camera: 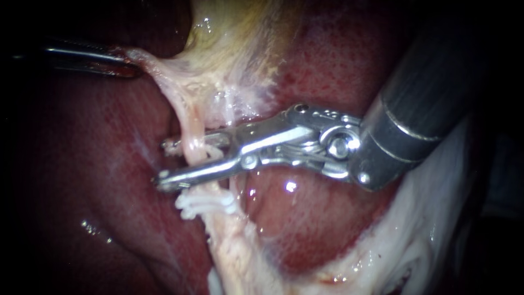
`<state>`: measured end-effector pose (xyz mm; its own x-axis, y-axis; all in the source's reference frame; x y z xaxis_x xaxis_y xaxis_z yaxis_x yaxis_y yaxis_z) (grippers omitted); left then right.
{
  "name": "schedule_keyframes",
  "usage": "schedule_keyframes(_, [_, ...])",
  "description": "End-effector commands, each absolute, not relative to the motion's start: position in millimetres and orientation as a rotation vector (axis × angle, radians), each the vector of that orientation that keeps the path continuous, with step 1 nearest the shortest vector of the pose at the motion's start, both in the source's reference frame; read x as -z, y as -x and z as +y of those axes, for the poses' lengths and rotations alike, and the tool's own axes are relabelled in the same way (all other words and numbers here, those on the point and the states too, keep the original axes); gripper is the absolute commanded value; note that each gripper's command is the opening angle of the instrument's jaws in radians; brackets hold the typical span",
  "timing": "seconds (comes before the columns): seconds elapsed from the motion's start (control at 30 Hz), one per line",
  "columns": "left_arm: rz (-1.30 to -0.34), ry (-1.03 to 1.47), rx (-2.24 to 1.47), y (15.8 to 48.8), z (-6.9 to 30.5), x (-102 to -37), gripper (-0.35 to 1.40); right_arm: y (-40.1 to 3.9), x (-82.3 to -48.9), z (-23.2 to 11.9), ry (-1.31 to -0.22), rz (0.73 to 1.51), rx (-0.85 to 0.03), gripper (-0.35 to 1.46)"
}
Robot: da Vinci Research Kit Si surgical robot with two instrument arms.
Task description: Clipping third clip left tube
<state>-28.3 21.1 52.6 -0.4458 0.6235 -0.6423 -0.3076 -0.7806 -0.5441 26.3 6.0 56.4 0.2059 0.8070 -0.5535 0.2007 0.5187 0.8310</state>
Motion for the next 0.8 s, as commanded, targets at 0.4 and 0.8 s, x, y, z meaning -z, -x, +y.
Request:
schedule_keyframes(0.4, [-0.475,1.196,-2.23,28.3,21.1,-52.6,-0.35,-25.0,-55.9,6.2,-1.017,1.288,-0.581,-0.35])
schedule_keyframes(0.8, [-0.474,1.196,-2.23,28.3,21.1,-52.8,-0.35,-25.0,-55.4,5.7,-1.048,1.261,-0.643,-0.35])
